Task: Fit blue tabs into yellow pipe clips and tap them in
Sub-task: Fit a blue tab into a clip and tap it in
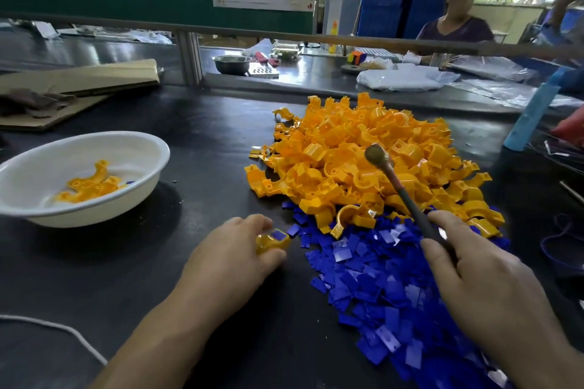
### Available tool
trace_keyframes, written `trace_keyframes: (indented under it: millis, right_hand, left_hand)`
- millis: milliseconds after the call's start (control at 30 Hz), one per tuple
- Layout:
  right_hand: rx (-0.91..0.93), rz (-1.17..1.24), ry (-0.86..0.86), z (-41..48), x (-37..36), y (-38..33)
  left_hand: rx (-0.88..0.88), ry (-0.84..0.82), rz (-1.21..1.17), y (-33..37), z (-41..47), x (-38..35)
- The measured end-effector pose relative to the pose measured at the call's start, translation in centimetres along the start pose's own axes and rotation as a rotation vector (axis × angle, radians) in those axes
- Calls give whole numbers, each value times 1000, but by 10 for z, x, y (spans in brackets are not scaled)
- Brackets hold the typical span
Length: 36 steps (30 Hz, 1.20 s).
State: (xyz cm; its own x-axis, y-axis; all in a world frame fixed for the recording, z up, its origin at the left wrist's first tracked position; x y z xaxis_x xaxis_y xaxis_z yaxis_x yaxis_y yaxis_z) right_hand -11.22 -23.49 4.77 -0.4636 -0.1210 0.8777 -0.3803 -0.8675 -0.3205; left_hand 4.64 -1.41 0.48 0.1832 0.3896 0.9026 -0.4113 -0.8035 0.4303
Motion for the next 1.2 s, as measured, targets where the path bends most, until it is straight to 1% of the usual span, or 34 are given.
trace_keyframes:
  millis: [100,167,200,267,367,467,533,567,633,667,733,800,867,933,1000,1067,1133,1200]
  right_hand:
    - [-107,-135,-13,1,-3,22]
    - [-168,-183,-39,2,-5,34]
    - [-193,-201,-58,3,-6,38]
    - [-218,-222,-102,5,-10,43]
    - [-229,-236,-129,6,-14,48]
    - [-219,-246,-142,4,-16,48]
    - [-203,-232,-166,4,-19,46]
    - [-193,-227,-179,4,-20,46]
    - [-166,-226,-197,6,-22,44]
    - [-150,-226,-199,6,-23,44]
    - [-122,-225,-194,6,-22,42]
    - [-97,-240,-188,6,-19,39]
    - [-55,-277,-174,6,-17,36]
    - [-25,-304,-154,7,-15,28]
    - [30,-301,-156,5,-17,15]
    - [74,-233,-171,3,-22,3]
    - [105,-228,-200,1,-28,-5]
    - [128,-253,-206,-1,-32,-10]
  left_hand:
    - [-31,267,-18,-9,6,56]
    - [27,435,7,-34,18,94]
    - [84,481,58,-51,27,109]
    - [217,491,166,-92,46,128]
    - [380,464,265,-144,67,135]
    - [469,370,294,-174,80,125]
    - [496,379,317,-171,81,120]
    - [471,414,351,-159,78,119]
    - [324,481,362,-120,74,111]
    - [220,475,314,-100,75,101]
    - [79,357,152,-63,83,72]
    - [31,226,20,-40,95,41]
    - [-14,160,-27,-26,107,19]
    - [-76,113,3,-15,116,5]
    - [-129,42,90,-8,124,-6]
    - [-139,-33,180,-9,126,-14]
    - [-110,-36,218,-14,121,-17]
    - [-108,35,240,-13,111,-14]
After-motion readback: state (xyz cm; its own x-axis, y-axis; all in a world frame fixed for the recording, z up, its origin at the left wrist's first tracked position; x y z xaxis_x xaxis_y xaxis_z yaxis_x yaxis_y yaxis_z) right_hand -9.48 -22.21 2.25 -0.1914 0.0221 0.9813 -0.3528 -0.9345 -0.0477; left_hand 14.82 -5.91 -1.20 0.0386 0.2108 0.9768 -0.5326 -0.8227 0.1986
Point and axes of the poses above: each hand's wrist, its own z-axis towards the middle knuckle, its own x-axis out of the back of the hand, y = z × x, the point moved 7 cm from there along z, towards the middle knuckle, and after that the axes turned 2 degrees about -y, right-handed, at the moved point
